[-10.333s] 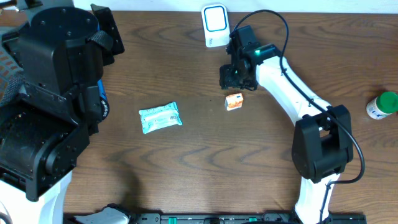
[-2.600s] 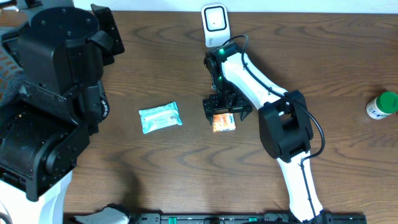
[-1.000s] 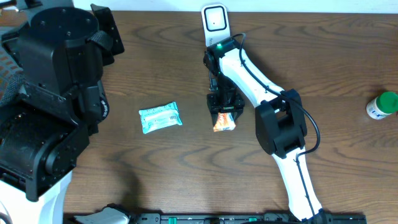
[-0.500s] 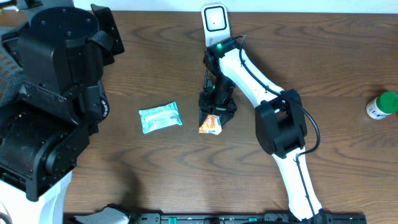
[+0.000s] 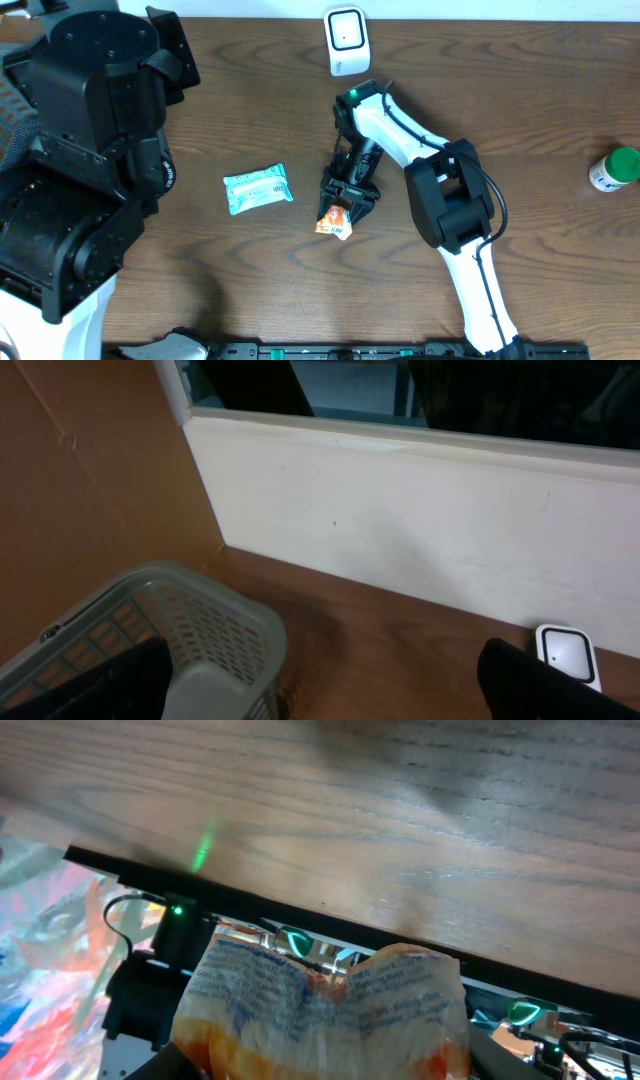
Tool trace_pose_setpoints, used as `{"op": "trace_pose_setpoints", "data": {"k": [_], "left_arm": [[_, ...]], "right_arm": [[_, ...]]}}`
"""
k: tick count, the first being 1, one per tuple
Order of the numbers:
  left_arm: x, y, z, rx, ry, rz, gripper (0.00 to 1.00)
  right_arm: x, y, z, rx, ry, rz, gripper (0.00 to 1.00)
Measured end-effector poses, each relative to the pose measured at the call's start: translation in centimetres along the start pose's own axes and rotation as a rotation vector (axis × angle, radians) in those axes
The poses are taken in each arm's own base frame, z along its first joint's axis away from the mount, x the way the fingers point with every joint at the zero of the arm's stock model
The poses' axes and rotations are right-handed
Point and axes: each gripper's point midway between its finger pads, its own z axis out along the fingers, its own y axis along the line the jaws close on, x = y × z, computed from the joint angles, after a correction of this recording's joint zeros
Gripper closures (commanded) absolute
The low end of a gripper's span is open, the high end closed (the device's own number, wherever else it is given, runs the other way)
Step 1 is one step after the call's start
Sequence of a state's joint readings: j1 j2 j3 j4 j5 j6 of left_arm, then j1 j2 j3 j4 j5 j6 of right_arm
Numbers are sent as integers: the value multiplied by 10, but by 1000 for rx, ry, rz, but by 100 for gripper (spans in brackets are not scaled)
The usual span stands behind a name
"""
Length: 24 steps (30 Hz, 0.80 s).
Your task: Scan the item barcode
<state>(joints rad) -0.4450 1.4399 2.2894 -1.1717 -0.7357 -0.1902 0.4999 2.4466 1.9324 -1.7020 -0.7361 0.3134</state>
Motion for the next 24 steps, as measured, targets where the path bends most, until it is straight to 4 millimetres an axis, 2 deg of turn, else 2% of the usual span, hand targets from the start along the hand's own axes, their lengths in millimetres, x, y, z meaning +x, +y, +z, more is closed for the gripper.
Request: {"op": "trace_pose_setpoints", "data": {"k": [10,16,19,22,24], "left_arm": [[0,0,0,0,0,0,2],[0,0,0,0,0,0,2],[0,0,0,0,0,0,2],[0,0,0,0,0,0,2],[0,0,0,0,0,0,2]], "right_arm": [[-1,0,-5,-32,2,8,50],[-2,0,-5,-35,1,-29,58],[-3,-1,-7,-37,-2,-40,59],[-6,1,-15,-45,-29,-58,58],[-11,8,-28,-62,-72,-87,57]]}}
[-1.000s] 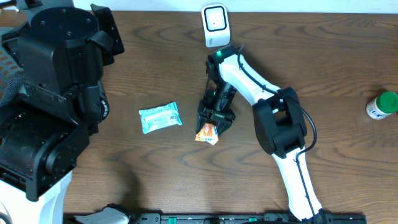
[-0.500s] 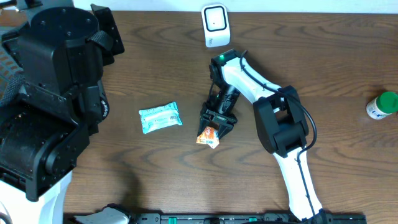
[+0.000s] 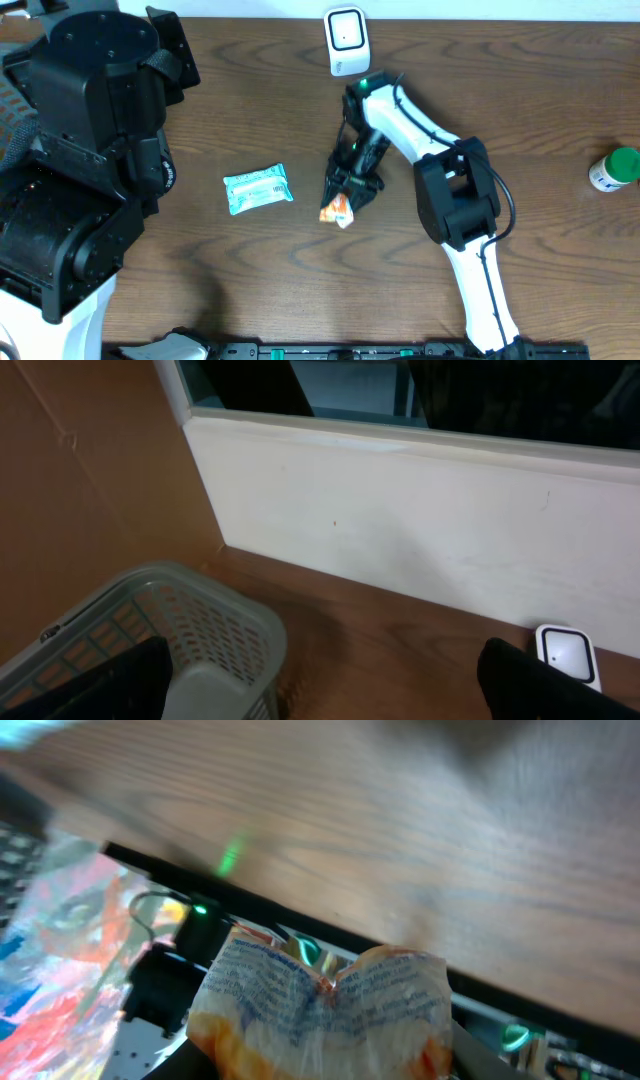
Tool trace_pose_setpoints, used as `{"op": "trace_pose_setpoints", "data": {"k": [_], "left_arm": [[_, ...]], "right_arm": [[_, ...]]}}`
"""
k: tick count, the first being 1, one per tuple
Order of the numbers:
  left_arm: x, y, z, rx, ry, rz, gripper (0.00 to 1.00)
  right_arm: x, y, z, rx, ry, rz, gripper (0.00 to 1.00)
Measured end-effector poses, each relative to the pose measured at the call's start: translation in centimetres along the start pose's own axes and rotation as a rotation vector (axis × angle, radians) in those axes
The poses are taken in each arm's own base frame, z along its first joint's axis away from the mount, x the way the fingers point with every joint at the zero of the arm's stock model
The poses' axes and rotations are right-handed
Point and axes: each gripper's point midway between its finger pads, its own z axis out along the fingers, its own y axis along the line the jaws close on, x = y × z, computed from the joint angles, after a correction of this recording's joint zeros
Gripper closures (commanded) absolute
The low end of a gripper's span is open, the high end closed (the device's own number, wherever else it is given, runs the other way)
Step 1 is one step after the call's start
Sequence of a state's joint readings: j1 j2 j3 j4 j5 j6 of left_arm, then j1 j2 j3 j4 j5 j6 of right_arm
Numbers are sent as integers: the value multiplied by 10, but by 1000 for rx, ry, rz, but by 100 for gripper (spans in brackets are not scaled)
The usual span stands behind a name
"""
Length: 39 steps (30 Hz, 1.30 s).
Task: Scan the item barcode
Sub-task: 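Raise the Kleenex pack up to the front of the white scanner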
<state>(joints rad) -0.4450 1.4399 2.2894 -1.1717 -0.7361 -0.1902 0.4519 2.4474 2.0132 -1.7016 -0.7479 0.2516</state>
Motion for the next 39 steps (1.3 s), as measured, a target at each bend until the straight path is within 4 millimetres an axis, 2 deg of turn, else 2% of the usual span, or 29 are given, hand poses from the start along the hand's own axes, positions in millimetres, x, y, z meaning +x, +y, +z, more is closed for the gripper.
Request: {"op": "trace_pose_setpoints", "data": {"k": [6,12,17,22,25,29,34,39], "left_arm": [[0,0,0,0,0,0,2],[0,0,0,0,0,0,2],[0,0,0,0,0,0,2],[0,0,0,0,0,0,2],[0,0,0,0,0,0,2],[0,0,0,0,0,0,2],[0,0,0,0,0,0,2],[0,0,0,0,0,0,2]], "right_arm": [[-16,28,-53,-60,-177,-117,57],[-32,49,-127,16,-496,-257,57],[-70,62,-199,171,-890,-338,58],[-103,71,-248,270,-1168,-346,63],[-122,73,-262,315,-1274,-333,55],[-150,73,-268,353,-1379,-321,46],[-188,80,-277,343,-1541,-358,47],[-211,83,-282,345,-1659,-423,50]]}}
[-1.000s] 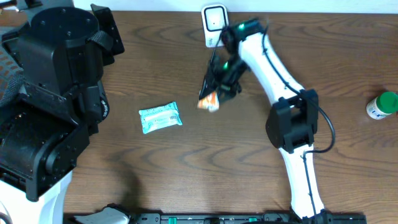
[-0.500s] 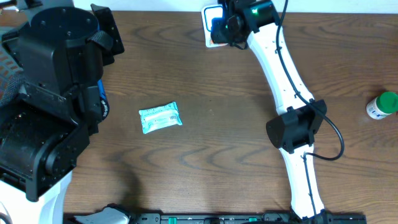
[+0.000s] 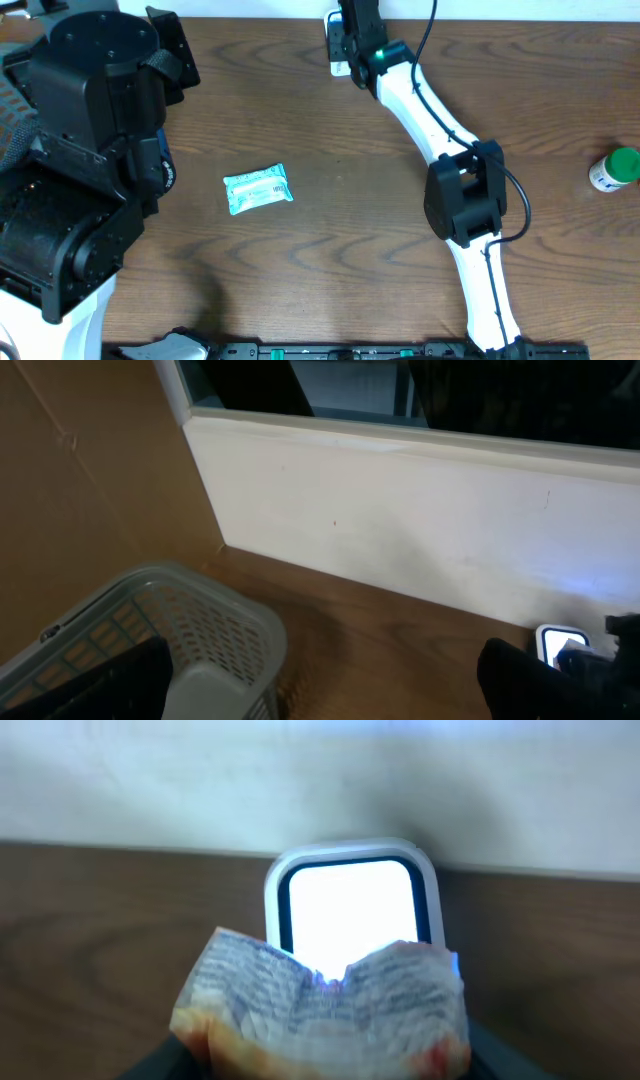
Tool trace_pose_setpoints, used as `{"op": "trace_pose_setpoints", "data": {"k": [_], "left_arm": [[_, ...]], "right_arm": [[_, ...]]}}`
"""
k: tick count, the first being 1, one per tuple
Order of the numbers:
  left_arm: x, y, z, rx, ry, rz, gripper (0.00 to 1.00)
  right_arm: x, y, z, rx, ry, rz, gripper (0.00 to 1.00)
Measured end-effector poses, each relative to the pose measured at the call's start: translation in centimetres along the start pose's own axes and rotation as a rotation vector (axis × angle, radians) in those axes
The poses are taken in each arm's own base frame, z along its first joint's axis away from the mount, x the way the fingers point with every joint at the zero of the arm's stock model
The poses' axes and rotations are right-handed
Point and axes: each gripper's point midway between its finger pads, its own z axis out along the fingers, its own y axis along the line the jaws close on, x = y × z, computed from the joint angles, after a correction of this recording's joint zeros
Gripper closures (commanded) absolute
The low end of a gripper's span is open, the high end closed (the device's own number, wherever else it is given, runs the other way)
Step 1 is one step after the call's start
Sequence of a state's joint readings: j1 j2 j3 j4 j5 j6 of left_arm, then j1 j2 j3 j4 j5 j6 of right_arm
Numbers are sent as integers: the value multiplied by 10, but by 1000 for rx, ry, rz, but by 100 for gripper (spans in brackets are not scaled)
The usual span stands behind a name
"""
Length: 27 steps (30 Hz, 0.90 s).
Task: Scan the item barcode
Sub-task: 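Raise the Kleenex pack up to the front of the white scanner, then carry the Kleenex pack to the right and set it down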
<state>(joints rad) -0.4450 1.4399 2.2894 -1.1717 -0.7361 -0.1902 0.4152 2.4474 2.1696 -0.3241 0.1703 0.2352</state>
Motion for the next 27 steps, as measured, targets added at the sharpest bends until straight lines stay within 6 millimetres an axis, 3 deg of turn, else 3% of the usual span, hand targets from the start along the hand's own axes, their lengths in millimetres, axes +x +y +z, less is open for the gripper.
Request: {"op": "trace_pose_setpoints", "data": {"k": [11,20,27], "left_arm": [[0,0,0,0,0,0,2],[0,0,0,0,0,0,2],[0,0,0,0,0,0,2]], "right_arm": [[-23,-1,10,18,-169,-49,50],[12,-7,49,40,-170,-77,49],[13,-8,50,43,-170,-92,50]]}}
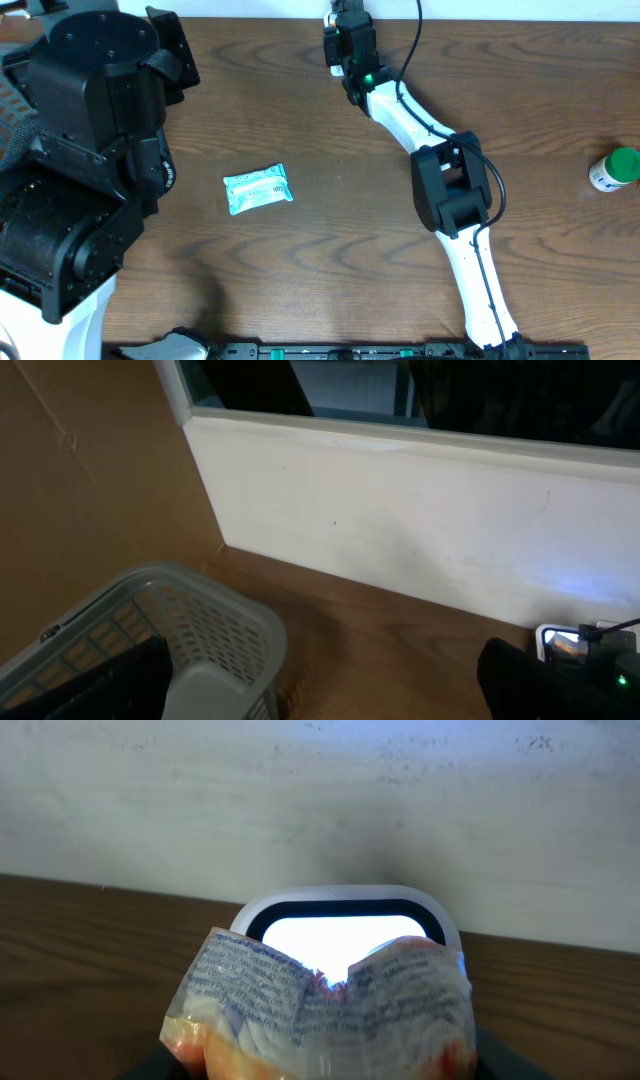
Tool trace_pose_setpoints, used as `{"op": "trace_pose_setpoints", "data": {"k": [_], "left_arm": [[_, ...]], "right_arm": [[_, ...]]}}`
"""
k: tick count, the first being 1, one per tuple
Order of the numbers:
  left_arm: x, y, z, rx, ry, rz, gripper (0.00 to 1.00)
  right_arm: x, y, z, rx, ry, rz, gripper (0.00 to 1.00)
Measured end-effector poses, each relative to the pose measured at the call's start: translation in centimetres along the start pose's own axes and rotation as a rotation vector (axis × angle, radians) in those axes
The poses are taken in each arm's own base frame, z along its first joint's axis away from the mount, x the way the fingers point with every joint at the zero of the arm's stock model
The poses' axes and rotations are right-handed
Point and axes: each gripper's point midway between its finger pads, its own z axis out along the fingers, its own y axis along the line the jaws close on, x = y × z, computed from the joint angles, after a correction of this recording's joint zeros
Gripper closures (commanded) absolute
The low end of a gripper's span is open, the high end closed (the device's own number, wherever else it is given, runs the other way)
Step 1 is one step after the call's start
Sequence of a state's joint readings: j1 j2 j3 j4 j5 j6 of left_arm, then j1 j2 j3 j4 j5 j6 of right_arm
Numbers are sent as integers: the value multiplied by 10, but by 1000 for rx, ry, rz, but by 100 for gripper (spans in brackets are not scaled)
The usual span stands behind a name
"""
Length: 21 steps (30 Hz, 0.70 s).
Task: Scan the item barcode
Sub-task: 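Carry the Kleenex pack to the right and set it down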
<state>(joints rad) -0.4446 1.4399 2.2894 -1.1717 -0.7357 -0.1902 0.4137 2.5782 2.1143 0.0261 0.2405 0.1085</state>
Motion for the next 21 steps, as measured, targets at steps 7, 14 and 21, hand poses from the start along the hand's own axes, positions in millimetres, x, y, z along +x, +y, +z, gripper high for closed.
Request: {"op": "trace_pose_setpoints", "data": {"k": [7,14,21], "left_arm": [[0,0,0,0,0,0,2],[0,0,0,0,0,0,2],[0,0,0,0,0,0,2]], "right_arm": [[15,-8,-16,19,148,-54,56],[13,-54,-86,84,412,-83,62],[-19,-170,-164,270,539,-9,66]]}}
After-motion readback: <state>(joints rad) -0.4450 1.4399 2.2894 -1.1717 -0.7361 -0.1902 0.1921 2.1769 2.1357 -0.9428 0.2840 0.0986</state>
